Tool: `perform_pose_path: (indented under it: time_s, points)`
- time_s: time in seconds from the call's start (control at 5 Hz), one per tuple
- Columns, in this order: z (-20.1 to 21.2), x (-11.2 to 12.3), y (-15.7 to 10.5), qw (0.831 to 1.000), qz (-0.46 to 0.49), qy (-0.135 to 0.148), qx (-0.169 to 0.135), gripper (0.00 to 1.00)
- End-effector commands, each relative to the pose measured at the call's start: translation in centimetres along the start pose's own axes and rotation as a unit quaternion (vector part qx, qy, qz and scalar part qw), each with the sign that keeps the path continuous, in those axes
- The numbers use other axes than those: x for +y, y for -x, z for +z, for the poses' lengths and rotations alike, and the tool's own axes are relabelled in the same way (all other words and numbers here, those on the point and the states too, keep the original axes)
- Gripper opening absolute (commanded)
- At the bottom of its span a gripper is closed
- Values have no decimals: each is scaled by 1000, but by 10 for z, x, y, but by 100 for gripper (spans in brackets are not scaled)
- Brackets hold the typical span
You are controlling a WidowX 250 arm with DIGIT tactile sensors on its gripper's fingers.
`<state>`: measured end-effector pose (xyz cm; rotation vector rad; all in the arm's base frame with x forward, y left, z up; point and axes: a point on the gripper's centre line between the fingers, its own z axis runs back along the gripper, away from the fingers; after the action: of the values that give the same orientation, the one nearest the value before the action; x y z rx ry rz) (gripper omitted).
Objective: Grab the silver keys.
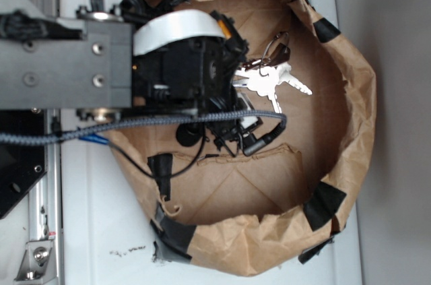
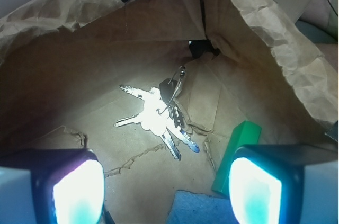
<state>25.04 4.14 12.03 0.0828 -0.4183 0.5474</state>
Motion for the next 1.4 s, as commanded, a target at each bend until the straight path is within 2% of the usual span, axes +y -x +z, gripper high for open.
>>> perform_pose_path:
  time_s: [0.0,0.4,0.8,1.0,1.2]
  points:
    - [9,2,-9,1000,2,7,-15,100]
    - [9,2,-9,1000,2,7,-15,100]
    - [-24,-8,-11,997,75,24,-11,100]
    - [-41,-20,-14,995,95,0,-12,100]
    - [-55,-21,-28,993,115,-14,-26,100]
